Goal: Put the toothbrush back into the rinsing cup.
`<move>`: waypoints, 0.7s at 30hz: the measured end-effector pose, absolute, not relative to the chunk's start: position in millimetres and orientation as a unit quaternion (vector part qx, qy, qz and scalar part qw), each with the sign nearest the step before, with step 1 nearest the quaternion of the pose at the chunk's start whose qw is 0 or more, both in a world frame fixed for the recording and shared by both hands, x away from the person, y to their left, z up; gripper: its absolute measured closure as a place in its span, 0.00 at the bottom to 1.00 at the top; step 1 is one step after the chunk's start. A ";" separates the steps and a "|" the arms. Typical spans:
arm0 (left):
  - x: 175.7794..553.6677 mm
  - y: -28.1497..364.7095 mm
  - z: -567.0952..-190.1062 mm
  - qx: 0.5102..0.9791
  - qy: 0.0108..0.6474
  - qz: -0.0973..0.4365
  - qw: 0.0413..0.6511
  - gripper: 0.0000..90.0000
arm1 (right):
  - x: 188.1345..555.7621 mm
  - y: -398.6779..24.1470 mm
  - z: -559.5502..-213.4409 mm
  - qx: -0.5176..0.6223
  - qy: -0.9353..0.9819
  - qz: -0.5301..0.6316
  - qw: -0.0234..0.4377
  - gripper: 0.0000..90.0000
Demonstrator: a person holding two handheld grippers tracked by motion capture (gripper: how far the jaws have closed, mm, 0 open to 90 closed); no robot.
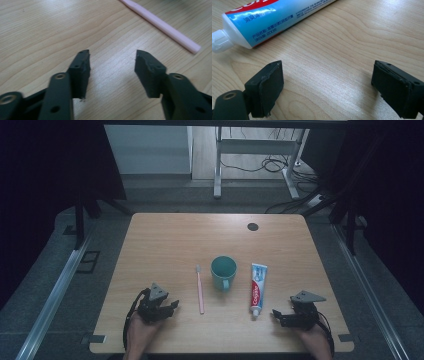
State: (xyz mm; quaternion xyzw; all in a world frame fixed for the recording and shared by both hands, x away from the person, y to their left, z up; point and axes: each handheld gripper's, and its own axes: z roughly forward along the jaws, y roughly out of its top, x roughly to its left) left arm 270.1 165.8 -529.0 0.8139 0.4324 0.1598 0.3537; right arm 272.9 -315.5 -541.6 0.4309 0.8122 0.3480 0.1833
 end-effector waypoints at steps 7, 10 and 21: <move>271.1 160.4 -525.0 0.819 0.421 0.154 0.357 0.83 | 273.0 -315.5 -541.7 0.430 0.812 0.348 0.184 0.11; 272.3 157.8 -524.5 0.820 0.422 0.149 0.356 0.92 | 273.0 -315.5 -541.7 0.430 0.812 0.348 0.184 0.11; 276.7 149.3 -520.9 0.826 0.415 0.131 0.359 1.00 | 273.0 -315.4 -541.7 0.431 0.812 0.348 0.184 0.11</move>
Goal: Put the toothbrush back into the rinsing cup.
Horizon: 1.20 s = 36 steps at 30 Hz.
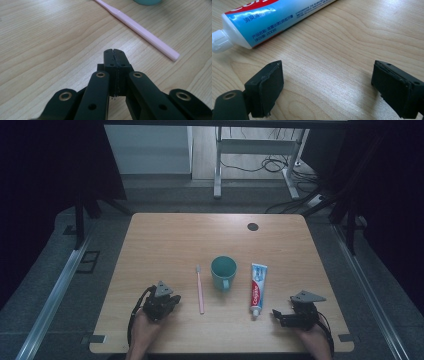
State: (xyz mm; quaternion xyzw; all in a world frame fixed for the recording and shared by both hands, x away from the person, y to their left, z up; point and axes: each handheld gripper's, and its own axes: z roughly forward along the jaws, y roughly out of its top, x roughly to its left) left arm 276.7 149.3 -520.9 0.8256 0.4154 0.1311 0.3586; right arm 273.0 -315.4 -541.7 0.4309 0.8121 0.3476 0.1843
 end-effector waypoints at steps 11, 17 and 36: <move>286.3 135.0 -513.6 0.836 0.393 0.128 0.361 1.00 | 273.2 -314.9 -541.7 0.433 0.811 0.347 0.185 0.11; 296.7 120.6 -511.8 0.843 0.381 0.114 0.363 1.00 | 273.1 -314.8 -541.6 0.434 0.811 0.347 0.184 0.11; 315.3 82.0 -520.7 0.855 0.363 0.080 0.360 1.00 | 273.0 -314.9 -541.6 0.434 0.811 0.346 0.184 0.11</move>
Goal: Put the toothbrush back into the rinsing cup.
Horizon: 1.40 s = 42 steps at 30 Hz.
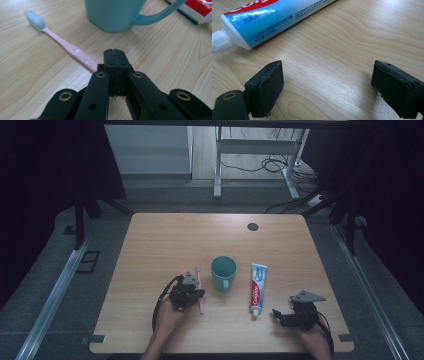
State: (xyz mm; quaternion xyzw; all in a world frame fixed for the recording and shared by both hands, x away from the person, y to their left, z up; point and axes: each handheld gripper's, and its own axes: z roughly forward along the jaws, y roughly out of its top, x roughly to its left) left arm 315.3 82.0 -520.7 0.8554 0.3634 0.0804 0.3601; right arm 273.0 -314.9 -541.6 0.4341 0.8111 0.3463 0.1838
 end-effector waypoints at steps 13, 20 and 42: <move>316.5 77.3 -527.8 0.865 0.363 0.081 0.338 1.00 | 273.2 -314.7 -541.6 0.435 0.811 0.347 0.184 0.11; 316.3 88.4 -527.6 0.861 0.376 0.086 0.332 0.99 | 273.2 -314.7 -541.6 0.435 0.811 0.347 0.184 0.11; 314.9 119.1 -527.6 0.850 0.404 0.089 0.327 0.97 | 273.2 -314.7 -541.6 0.435 0.811 0.346 0.184 0.11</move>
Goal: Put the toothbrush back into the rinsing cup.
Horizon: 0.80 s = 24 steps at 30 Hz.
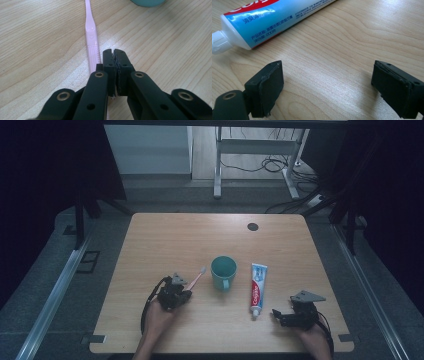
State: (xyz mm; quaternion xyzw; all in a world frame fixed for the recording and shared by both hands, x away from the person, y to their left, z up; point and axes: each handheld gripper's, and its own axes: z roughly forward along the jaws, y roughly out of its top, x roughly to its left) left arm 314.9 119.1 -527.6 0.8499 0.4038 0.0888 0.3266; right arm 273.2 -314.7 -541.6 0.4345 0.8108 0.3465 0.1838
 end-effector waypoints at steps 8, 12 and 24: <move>317.6 123.5 -514.6 0.847 0.407 0.101 0.326 0.86 | 273.1 -314.7 -541.6 0.435 0.811 0.346 0.184 0.11; 321.4 126.4 -512.6 0.855 0.410 0.099 0.302 0.79 | 273.2 -314.7 -541.6 0.435 0.811 0.346 0.184 0.11; 342.4 115.5 -505.5 0.874 0.417 0.074 0.238 0.70 | 273.2 -314.7 -541.6 0.435 0.811 0.346 0.184 0.11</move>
